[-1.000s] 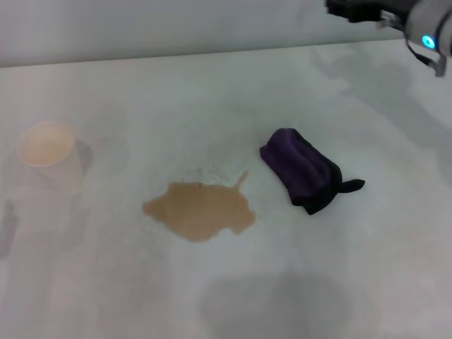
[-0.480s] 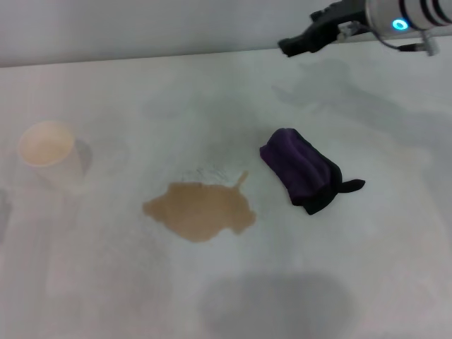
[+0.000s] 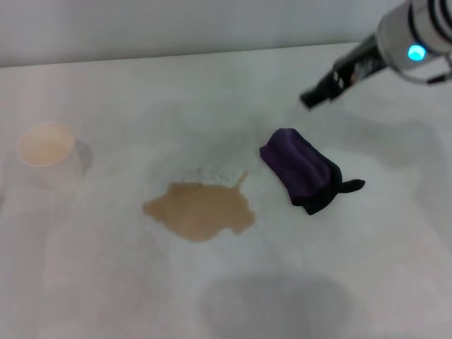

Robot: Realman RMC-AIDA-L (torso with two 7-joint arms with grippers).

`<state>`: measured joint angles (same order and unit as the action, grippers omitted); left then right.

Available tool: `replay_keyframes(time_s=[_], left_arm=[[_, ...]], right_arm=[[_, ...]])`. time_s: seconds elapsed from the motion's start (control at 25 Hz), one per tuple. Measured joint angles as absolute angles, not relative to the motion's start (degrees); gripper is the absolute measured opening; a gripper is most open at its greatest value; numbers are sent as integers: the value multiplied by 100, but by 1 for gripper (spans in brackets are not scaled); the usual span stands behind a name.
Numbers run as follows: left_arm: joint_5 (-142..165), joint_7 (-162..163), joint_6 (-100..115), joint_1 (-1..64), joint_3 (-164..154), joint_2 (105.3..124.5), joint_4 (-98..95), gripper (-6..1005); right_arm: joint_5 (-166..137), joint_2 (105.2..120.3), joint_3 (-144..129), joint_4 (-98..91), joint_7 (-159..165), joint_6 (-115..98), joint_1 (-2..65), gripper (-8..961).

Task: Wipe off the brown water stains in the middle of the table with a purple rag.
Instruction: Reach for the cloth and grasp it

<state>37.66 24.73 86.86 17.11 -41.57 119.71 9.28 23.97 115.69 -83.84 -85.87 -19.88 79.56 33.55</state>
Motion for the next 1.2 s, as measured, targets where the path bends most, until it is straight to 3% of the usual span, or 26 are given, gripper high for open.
replay_keyframes(time_s=[0.28, 0.84, 1.08, 1.2], left_arm=[[3707, 2465, 8460, 1837, -4157, 11970, 914, 877], [3709, 2461, 8434, 1959, -4157, 11971, 914, 877], [3710, 2461, 8435, 1960, -4157, 11971, 914, 876], [3720, 2461, 8436, 1960, -4159, 11971, 914, 877]], right_arm=[[2680, 11592, -9224, -7972, -1633, 7557, 3220, 855], [3119, 11594, -9440, -6396, -1875, 6714, 3620, 831], [3121, 11584, -9450, -6189, -1877, 6551, 3649, 676], [3121, 11576, -9421, -6179, -1876, 6527, 3634, 676]])
